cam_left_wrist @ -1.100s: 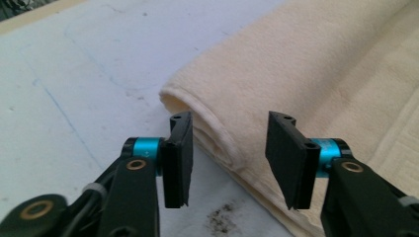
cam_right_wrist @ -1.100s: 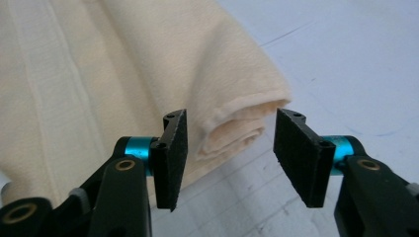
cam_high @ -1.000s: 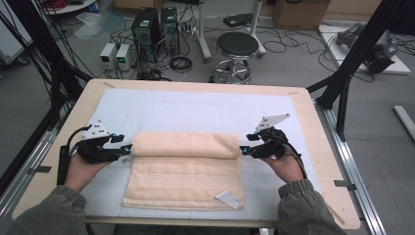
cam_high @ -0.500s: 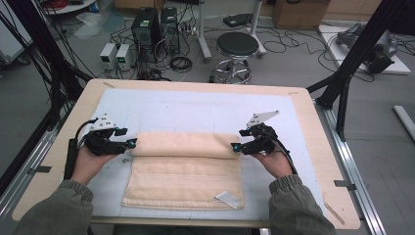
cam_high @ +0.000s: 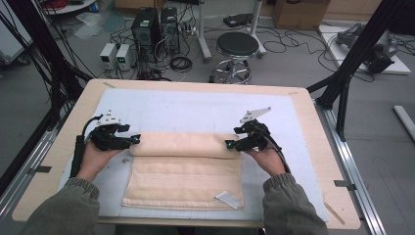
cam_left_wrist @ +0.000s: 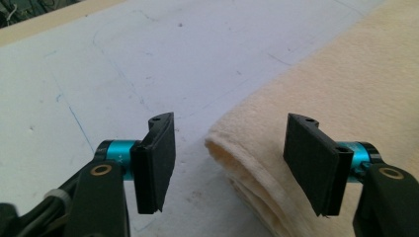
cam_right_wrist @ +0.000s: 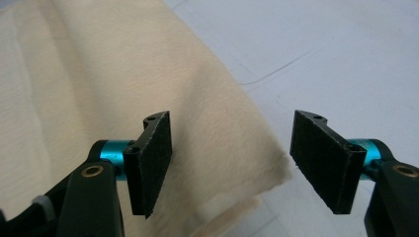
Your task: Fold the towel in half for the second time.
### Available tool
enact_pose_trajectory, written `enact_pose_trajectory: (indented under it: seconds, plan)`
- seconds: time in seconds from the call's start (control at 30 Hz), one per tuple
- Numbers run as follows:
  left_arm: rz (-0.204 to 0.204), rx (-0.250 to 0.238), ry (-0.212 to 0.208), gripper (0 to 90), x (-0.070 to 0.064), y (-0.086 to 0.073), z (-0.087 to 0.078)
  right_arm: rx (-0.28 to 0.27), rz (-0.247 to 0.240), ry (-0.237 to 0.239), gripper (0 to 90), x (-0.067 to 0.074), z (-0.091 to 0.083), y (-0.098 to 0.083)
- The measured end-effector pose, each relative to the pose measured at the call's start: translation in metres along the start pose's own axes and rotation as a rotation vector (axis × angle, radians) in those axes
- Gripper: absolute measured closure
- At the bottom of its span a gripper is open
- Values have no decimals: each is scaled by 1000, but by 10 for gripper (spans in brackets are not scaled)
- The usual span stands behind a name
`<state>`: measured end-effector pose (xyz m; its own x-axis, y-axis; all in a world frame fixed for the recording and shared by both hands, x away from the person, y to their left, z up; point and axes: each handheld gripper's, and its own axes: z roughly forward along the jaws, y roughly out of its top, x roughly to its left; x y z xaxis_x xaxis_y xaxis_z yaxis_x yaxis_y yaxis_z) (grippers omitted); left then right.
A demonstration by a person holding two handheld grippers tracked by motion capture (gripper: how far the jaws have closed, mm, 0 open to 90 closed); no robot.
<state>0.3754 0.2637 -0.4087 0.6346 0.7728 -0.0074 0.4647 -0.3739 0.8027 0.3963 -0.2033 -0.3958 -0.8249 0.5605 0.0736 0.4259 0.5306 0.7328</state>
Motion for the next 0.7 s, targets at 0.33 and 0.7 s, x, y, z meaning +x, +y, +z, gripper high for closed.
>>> enact_pose_trajectory:
  seconds: [0.33,0.7]
  plan:
    - [10,34,-111,807,-1,-4,11,36,23,143,723,-14,17,-5]
    - [69,-51,-132,867,-20,3,-34,-42,-94,121,776,17,-23,3]
